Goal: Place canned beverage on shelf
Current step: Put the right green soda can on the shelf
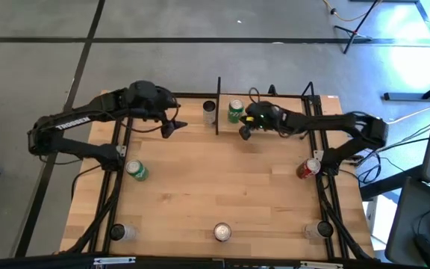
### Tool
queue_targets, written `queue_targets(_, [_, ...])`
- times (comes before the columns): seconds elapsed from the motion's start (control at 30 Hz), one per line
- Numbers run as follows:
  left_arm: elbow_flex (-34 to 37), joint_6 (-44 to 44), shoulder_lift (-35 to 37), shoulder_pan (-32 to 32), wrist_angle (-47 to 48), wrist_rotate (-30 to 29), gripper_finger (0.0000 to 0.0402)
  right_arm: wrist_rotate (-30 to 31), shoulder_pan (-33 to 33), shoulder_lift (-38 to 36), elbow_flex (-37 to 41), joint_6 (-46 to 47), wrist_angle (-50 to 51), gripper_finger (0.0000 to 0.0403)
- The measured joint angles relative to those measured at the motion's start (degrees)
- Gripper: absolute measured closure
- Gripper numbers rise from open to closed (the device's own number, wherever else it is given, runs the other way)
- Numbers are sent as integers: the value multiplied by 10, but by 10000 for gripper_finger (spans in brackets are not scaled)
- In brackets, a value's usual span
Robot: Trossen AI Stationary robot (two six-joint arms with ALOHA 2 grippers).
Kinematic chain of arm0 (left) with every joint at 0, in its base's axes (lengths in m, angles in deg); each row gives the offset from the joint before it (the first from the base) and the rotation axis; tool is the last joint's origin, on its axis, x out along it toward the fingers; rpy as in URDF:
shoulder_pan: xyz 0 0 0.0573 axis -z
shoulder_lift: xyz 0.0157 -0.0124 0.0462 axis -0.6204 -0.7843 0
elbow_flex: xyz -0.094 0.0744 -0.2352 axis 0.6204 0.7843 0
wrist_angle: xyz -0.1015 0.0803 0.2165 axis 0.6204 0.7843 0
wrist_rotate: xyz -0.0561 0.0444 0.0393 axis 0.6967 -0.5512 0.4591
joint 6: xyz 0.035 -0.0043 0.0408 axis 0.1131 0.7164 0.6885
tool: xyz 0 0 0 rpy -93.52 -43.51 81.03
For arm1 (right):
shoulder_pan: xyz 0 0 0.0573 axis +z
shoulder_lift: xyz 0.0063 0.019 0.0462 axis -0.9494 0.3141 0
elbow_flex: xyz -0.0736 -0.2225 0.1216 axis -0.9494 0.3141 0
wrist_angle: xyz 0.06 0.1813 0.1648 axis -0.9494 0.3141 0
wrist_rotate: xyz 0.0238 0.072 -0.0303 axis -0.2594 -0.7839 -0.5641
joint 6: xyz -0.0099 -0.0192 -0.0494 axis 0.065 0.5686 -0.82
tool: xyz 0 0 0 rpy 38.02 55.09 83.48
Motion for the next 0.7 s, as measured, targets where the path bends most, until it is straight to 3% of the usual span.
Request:
queue_targets(0.43, [0, 0, -3, 27, 0, -36, 17, 4, -30, 73, -56, -52, -3, 363])
queue_targets(0.7, [0, -2, -5, 27, 1, -21, 17, -26, -33, 88, -72, -67, -13, 363])
